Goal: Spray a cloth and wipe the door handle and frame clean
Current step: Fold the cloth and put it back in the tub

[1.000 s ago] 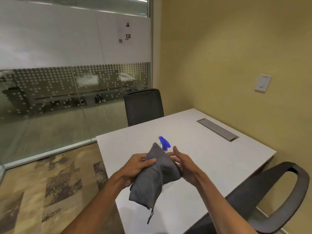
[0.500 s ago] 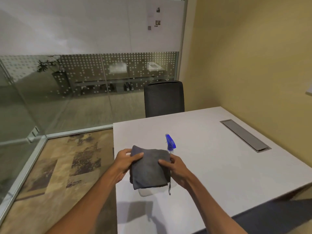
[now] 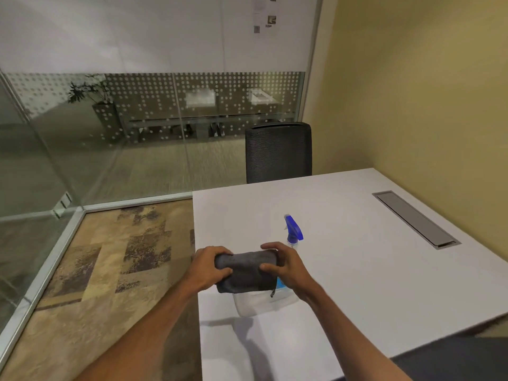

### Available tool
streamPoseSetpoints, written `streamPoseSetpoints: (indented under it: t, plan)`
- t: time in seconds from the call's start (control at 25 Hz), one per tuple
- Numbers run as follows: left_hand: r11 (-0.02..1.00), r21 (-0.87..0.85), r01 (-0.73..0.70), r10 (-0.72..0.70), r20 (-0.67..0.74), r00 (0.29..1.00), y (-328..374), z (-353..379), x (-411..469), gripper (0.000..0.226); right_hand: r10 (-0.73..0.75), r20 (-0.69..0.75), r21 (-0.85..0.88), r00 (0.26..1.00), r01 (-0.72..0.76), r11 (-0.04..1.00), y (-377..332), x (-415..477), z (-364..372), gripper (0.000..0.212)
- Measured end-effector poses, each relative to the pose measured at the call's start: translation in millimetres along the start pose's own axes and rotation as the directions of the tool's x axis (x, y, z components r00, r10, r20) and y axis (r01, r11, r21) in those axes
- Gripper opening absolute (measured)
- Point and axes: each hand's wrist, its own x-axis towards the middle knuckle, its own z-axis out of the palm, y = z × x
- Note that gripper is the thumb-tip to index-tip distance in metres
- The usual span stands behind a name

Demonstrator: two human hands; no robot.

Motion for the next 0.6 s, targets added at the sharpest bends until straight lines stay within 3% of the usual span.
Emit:
streamPoseSetpoints:
  t: [0.12, 0.2, 0.32, 0.48, 0.6]
  plan:
    - [0.997, 0.067, -0.047, 0.047, 0.010, 0.999, -8.1, -4.1, 20.5, 0.021, 0.062, -0.025, -0.054, 0.998, -0.063, 0.997, 2.7, 3.2, 3.8, 0.045]
    - [0.994, -0.101, -0.032, 0.039, 0.071, 0.997, -14.8, -8.7, 37.3, 0.013, 0.092, -0.064, -0.130, 0.994, -0.099, 0.986, 3.3, 4.9, 6.5, 0.045]
    - [0.944, -0.326, 0.053, 0.002, 0.164, 0.986, -23.2, -9.7, 67.3, 0.012, 0.121, -0.192, -0.223, 0.974, -0.164, 0.961, 6.9, 8.6, 10.3, 0.024]
    - [0.846, -0.429, 0.317, -0.150, 0.379, 0.913, -23.1, 2.7, 103.6, 0.046, 0.294, -0.282, -0.046, 0.913, -0.319, 0.947, 14.3, 7.1, 16.7, 0.032]
    - [0.865, -0.359, 0.350, -0.142, 0.494, 0.858, -18.1, 14.2, 130.0, 0.062, 0.409, -0.356, 0.162, 0.840, -0.375, 0.913, 23.3, 6.6, 21.8, 0.034]
